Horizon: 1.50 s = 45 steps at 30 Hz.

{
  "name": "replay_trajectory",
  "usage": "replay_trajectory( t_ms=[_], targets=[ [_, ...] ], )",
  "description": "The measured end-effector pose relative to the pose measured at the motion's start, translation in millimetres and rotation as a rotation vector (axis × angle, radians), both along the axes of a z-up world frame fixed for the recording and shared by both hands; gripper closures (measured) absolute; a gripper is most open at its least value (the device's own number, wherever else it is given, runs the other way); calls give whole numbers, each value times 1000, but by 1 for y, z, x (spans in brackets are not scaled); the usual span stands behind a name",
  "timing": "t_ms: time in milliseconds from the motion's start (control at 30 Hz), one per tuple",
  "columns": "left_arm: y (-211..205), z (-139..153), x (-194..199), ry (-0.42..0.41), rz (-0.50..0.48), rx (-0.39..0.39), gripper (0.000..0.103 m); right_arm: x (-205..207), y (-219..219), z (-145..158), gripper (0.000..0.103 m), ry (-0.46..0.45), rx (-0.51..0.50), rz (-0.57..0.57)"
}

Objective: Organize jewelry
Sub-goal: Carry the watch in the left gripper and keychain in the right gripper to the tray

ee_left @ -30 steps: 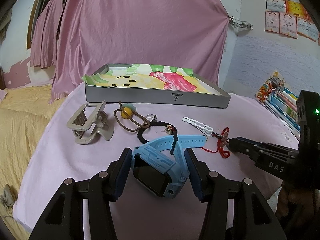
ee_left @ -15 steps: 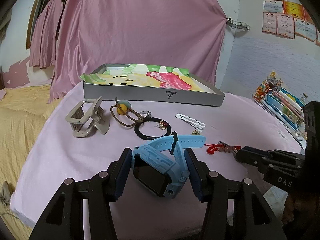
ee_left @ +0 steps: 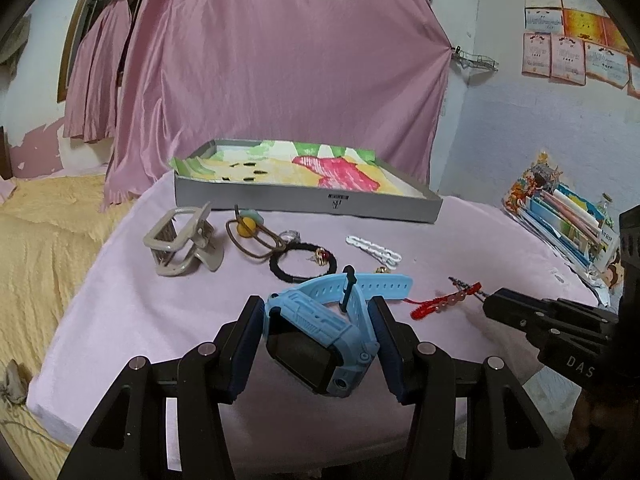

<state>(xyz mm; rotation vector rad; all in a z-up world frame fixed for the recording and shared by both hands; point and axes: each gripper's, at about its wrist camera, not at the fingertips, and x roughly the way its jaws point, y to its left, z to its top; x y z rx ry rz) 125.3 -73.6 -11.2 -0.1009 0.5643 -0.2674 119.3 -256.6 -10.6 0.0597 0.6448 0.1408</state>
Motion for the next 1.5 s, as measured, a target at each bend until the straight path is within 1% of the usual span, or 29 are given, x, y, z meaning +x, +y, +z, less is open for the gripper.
replay_trajectory(
  t_ms=[267, 467, 633, 667, 767, 833, 1033, 1167, 1267, 1333, 1467, 1500],
  targets=[
    [4, 10, 3, -23, 11, -2, 52, 5, 2, 14, 88, -32, -34, 22],
    [10, 16, 10, -36, 31, -8, 52, 19, 8, 22, 88, -48, -56, 58],
    [13, 21, 20, -41, 37, -6, 52, 34, 23, 25, 88, -15, -166, 151],
    [14, 21, 21, -42, 36, -6, 52, 37, 26, 24, 88, 2, -216, 181],
    [15, 21, 26, -40, 36, -11, 52, 40, 29, 21, 88, 45, -298, 230],
    [16, 19, 28, -35, 36, -16, 52, 40, 30, 20, 88, 68, -322, 242],
    [16, 15, 31, -23, 27, -29, 52, 31, 23, 20, 88, 105, -369, 221],
    [15, 15, 30, -21, 18, -35, 52, 25, 16, 20, 88, 108, -407, 176],
    [16, 15, 29, -21, 20, -37, 52, 21, 13, 23, 88, 85, -463, 138],
    [16, 15, 29, -22, 23, -37, 52, 22, 13, 25, 88, 70, -521, 122],
    [16, 14, 28, -21, 28, -40, 52, 25, 15, 30, 88, 61, -593, 140],
    [17, 14, 29, -19, 30, -41, 52, 25, 17, 32, 88, 52, -627, 152]
  ],
)
